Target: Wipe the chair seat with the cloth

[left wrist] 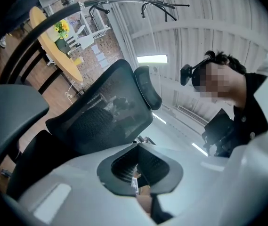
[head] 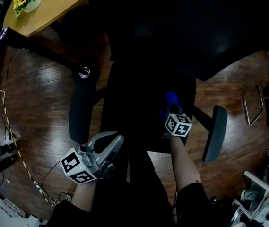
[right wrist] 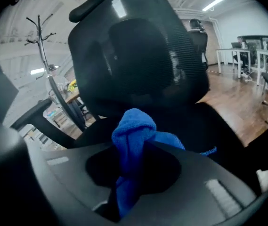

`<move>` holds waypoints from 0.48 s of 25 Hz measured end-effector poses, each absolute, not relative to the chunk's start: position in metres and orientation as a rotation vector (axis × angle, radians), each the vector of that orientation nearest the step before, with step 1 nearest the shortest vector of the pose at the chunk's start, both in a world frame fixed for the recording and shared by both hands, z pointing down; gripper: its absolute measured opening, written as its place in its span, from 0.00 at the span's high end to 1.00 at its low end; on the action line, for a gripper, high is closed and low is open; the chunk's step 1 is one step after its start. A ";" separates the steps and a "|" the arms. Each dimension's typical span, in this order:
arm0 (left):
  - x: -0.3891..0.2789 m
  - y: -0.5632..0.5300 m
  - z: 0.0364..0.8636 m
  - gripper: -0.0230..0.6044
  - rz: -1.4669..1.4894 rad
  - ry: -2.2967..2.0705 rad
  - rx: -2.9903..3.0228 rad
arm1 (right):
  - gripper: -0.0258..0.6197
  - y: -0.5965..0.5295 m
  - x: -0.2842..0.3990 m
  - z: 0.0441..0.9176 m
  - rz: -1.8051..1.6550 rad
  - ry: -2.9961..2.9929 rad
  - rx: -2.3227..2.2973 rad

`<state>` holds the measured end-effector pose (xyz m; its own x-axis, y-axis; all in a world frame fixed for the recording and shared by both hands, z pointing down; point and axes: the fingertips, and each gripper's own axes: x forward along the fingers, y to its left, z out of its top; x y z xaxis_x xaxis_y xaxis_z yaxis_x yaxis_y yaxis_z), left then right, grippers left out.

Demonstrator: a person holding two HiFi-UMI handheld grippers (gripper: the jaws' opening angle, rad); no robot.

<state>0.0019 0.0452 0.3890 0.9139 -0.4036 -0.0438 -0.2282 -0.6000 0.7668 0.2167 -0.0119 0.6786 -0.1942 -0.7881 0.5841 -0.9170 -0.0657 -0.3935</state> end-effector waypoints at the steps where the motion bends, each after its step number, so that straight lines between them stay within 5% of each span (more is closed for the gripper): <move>1: -0.004 0.043 0.389 0.98 -0.276 -0.462 2.235 | 0.86 -0.018 0.185 0.680 1.135 -2.068 1.819; 12: -0.075 0.039 0.390 0.98 -0.321 -0.650 2.203 | 0.86 -0.050 -0.085 0.696 1.115 -2.314 1.184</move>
<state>-0.0748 0.0387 0.3903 0.8356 -0.5491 -0.0157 -0.3463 -0.5487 0.7610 -0.0853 -0.0498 0.6962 -0.6095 -0.5466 0.5742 -0.7897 0.3547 -0.5006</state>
